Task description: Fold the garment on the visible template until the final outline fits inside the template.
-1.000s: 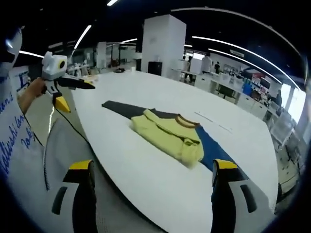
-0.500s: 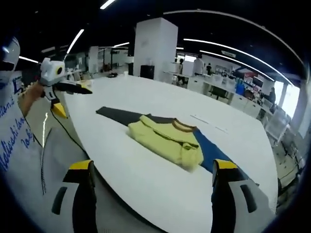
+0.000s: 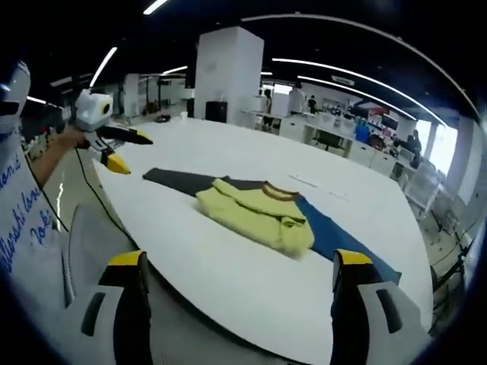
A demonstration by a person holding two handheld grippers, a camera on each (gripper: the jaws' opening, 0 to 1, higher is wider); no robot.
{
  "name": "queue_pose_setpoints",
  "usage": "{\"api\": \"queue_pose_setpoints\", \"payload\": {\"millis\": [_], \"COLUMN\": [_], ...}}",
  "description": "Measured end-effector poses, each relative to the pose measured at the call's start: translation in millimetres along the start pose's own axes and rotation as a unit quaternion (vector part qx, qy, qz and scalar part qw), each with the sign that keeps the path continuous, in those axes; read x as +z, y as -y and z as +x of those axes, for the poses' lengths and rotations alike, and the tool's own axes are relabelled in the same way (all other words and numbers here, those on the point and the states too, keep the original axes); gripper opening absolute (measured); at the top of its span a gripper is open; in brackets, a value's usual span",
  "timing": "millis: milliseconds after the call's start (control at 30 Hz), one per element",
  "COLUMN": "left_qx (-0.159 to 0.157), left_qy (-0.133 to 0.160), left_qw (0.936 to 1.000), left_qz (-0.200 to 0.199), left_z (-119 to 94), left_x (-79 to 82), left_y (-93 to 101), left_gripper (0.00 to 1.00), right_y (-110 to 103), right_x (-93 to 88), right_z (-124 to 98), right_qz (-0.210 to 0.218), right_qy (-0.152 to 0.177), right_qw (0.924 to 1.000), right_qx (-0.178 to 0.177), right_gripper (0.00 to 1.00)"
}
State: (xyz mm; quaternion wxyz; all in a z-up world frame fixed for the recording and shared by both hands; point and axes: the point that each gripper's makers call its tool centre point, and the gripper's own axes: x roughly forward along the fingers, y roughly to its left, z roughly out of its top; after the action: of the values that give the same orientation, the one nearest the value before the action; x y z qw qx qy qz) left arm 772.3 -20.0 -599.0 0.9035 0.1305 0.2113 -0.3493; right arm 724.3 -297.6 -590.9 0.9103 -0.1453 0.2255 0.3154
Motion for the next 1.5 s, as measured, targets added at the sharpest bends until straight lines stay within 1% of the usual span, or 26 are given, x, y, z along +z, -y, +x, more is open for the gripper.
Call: {"api": "queue_pose_setpoints", "payload": {"millis": [67,133,167,267,333,367,433,467,533,600,633,667,700,767,800,833,900,933,967,1033,1133,1200,1233,1300,1367,1500], "left_qx": [0.001,0.003,0.002,0.009,0.013,0.010,0.003,0.002,0.005,0.011,0.011,0.019,0.022,0.016,0.014,0.015,0.025,0.024,0.019,0.008,0.003,0.006,0.011,0.012,0.011,0.017], "left_qy": [-0.006,-0.004,-0.004,0.002,0.001,0.002,0.018,0.021,0.019,0.008,-0.005,-0.011,-0.011,-0.015,-0.017,-0.022,-0.042,-0.051,-0.059,-0.057,-0.062,-0.061,-0.063,-0.062,-0.070,-0.080], "left_qw": [0.9999,0.9998,0.9998,0.9996,0.9997,0.9999,0.9998,0.9997,0.9996,0.9997,0.9998,0.9997,0.9996,0.9995,0.9992,0.9991,0.9985,0.9981,0.9975,0.9974,0.9962,0.9959,0.9950,0.9941,0.9926,0.9894], "left_qz": [0.015,0.019,0.020,0.027,0.020,0.006,-0.007,-0.012,-0.020,-0.019,-0.015,-0.009,-0.010,-0.023,-0.033,-0.035,-0.026,-0.027,-0.034,-0.043,-0.061,-0.066,-0.077,-0.088,-0.098,-0.120], "left_z": [6,9,11,14,18,21,29,33,43,55,60,67,72,84,91,95,105,109,115,125,137,146,153,159,166,175], "left_x": [-1.6,0.3,1.9,8.0,9.6,10.5,16.8,18.4,18.5,14.9,10.6,7.9,6.7,2.7,-0.2,-2.4,-10.8,-14.5,-18.2,-20.2,-25.5,-28.7,-32.4,-35.0,-40.7,-52.1], "left_y": [-6.0,-10.2,-12.6,-20.4,-26.9,-29.4,-34.4,-37.5,-47.1,-56.9,-60.2,-67.0,-71.8,-78.0,-81.6,-84.1,-90.5,-91.2,-91.4,-91.1,-92.4,-95.1,-98.2,-101.3,-105.2,-116.4], "left_gripper": [0.70,0.67,0.63,0.58,0.53,0.51,0.51,0.49,0.45,0.39,0.38,0.39,0.40,0.37,0.35,0.32,0.25,0.22,0.22,0.23,0.20,0.19,0.19,0.18,0.17,0.18], "right_y": [0,2,2,4,7,9,11,12,12,12,13,15,16,19,21,22,25,27,29,31,34,36,37,36,35,33], "right_x": [-5.0,-6.4,-6.0,-1.6,1.8,3.2,4.8,5.8,6.4,5.6,4.9,3.7,2.8,1.0,-0.4,-1.4,-4.4,-5.4,-6.5,-7.6,-9.1,-9.7,-9.6,-8.3,-6.4,-6.1], "right_z": [-1,-1,-1,0,4,6,10,13,18,22,23,24,24,24,24,24,24,24,24,25,28,29,31,32,35,41], "right_qz": [-0.002,-0.004,-0.005,-0.008,-0.010,-0.010,-0.008,-0.006,-0.004,-0.006,-0.007,-0.008,-0.008,-0.004,0.000,0.002,0.005,0.005,0.008,0.010,0.006,0.003,0.002,0.002,0.006,0.005], "right_qy": [-0.011,-0.014,-0.012,-0.005,-0.003,-0.002,0.000,0.001,0.001,-0.002,-0.004,-0.008,-0.009,-0.009,-0.009,-0.010,-0.014,-0.015,-0.016,-0.017,-0.022,-0.024,-0.026,-0.025,-0.022,-0.027], "right_qw": [0.9999,0.9999,0.9999,1.0000,0.9999,0.9999,0.9999,0.9999,0.9999,0.9998,0.9998,0.9998,0.9998,0.9998,0.9999,0.9999,0.9999,0.9999,0.9998,0.9998,0.9997,0.9997,0.9996,0.9996,0.9996,0.9993], "right_qx": [0.000,-0.001,-0.001,0.004,0.005,0.005,0.007,0.010,0.014,0.019,0.019,0.018,0.016,0.014,0.013,0.012,0.008,0.007,0.005,0.004,0.005,0.005,0.007,0.011,0.016,0.027], "right_gripper": [1.00,1.00,1.00,1.00,1.00,1.00,1.00,1.00,1.00,1.00,1.00,1.00,1.00,1.00,1.00,1.00,1.00,1.00,1.00,1.00,1.00,1.00,1.00,1.00,1.00,1.00]}}
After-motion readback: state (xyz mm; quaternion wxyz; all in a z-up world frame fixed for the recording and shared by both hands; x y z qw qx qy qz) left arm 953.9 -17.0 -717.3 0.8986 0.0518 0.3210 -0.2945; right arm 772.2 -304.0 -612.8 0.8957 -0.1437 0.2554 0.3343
